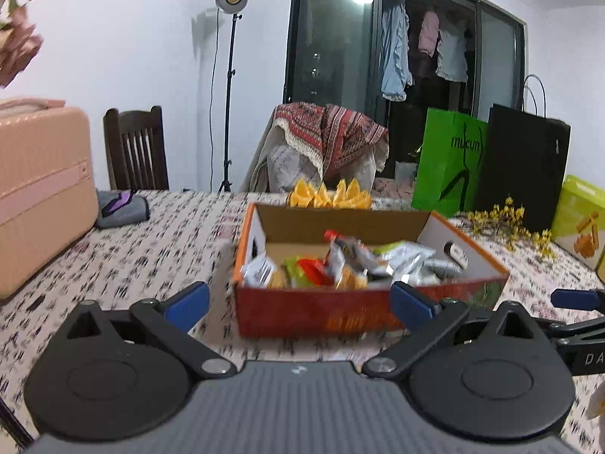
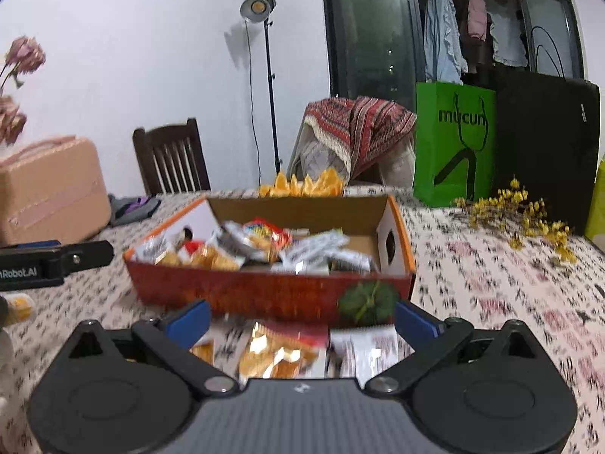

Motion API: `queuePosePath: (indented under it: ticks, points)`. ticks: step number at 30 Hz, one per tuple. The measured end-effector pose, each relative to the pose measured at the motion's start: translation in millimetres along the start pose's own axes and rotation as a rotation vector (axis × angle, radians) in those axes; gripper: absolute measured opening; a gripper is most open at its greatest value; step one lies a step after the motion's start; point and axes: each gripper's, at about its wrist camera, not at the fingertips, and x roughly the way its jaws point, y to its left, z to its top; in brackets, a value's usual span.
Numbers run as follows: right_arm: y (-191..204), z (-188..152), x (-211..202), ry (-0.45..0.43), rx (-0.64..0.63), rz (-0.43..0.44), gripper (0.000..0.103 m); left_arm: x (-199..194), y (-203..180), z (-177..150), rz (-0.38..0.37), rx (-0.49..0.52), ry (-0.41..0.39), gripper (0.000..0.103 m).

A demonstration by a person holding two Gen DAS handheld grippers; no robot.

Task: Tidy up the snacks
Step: 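Withdraw both tools from the box toward the remaining packets, then grasp a gold-foil cookie packet with the right tool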

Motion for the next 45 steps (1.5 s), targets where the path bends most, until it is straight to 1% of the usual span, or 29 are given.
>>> queuePosePath:
  ticks: [6,9,15,19,24,28,30,31,32,33,35,38,45]
  points:
    - [2,-27,0,0.072,0.01,-0.004,0.103,1,14,-28,0.0,-0.018,0.039,0.103]
    - [1,-34,4,0.102,0.02,-0.008,0.103,6,19,-37,0.006,-0.022,0.041,0.103]
    - [5,-31,13,0.118,0.014,-0.02,0.103,12,27,-43,-0.006,-0.06,0.026,0.103]
    - [12,-26,27,0.141,-0.002,-0.029,0.101,13,31,-43,0.001,-0.084,0.019,0.103]
    - [28,-21,52,0.177,-0.041,-0.044,0.091,16,38,-45,0.006,-0.123,0.033,0.103]
    - [36,-21,74,0.22,-0.052,-0.064,0.085,18,39,-46,-0.001,-0.133,0.044,0.103]
    - [38,-25,83,0.248,-0.055,-0.063,0.076,19,39,-47,-0.003,-0.135,0.047,0.103]
    - [39,-27,85,0.26,-0.055,-0.058,0.075,19,40,-47,-0.006,-0.136,0.049,0.103]
    - [39,-28,85,0.255,-0.052,-0.048,0.069,19,39,-47,-0.008,-0.137,0.05,0.103]
    - [39,-28,83,0.252,-0.056,-0.044,0.057,19,40,-47,-0.009,-0.138,0.053,0.103]
    - [40,-29,80,0.239,-0.064,-0.037,0.049,21,39,-48,-0.01,-0.137,0.06,0.103]
    - [38,-30,73,0.219,-0.048,-0.016,0.044,21,39,-48,-0.005,-0.137,0.062,0.103]
    - [28,-28,44,0.128,-0.015,-0.024,0.043,23,39,-48,0.003,-0.139,0.069,0.103]
